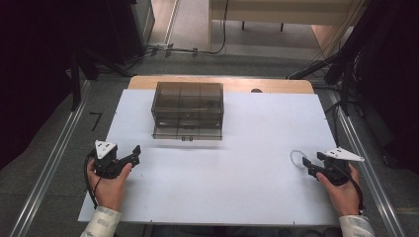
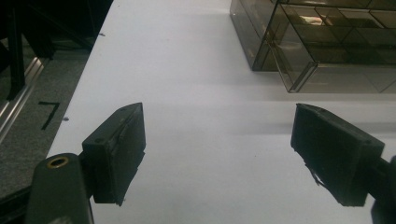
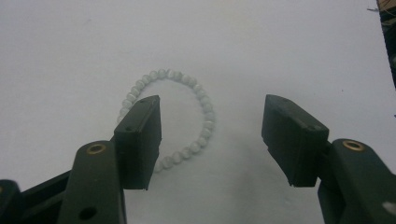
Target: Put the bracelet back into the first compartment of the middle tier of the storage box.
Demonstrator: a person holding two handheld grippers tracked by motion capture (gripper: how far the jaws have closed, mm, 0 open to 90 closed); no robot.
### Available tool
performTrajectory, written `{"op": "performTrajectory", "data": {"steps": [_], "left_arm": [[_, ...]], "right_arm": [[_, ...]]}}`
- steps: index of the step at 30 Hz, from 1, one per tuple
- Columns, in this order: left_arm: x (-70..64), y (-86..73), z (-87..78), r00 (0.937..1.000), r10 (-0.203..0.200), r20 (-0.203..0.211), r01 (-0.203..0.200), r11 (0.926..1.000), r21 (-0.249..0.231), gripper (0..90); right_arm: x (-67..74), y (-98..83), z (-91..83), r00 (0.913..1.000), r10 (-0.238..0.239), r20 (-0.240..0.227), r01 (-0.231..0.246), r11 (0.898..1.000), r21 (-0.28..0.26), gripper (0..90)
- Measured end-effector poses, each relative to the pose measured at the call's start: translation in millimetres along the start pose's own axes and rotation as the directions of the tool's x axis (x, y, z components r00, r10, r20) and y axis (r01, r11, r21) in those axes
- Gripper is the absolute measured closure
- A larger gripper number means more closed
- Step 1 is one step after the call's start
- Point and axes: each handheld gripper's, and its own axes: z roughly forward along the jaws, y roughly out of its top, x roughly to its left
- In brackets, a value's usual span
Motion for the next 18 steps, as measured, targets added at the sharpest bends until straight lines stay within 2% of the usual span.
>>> {"op": "performTrajectory", "data": {"steps": [18], "left_arm": [[-1.0, -0.4, 0.9, 1.0, 0.0, 0.003, 0.0, 1.0, 0.005, 18.8]], "right_arm": [[-2.0, 3.2, 8.5, 1.0, 0.0, 0.0, 0.0, 1.0, 0.013, 39.1]]}}
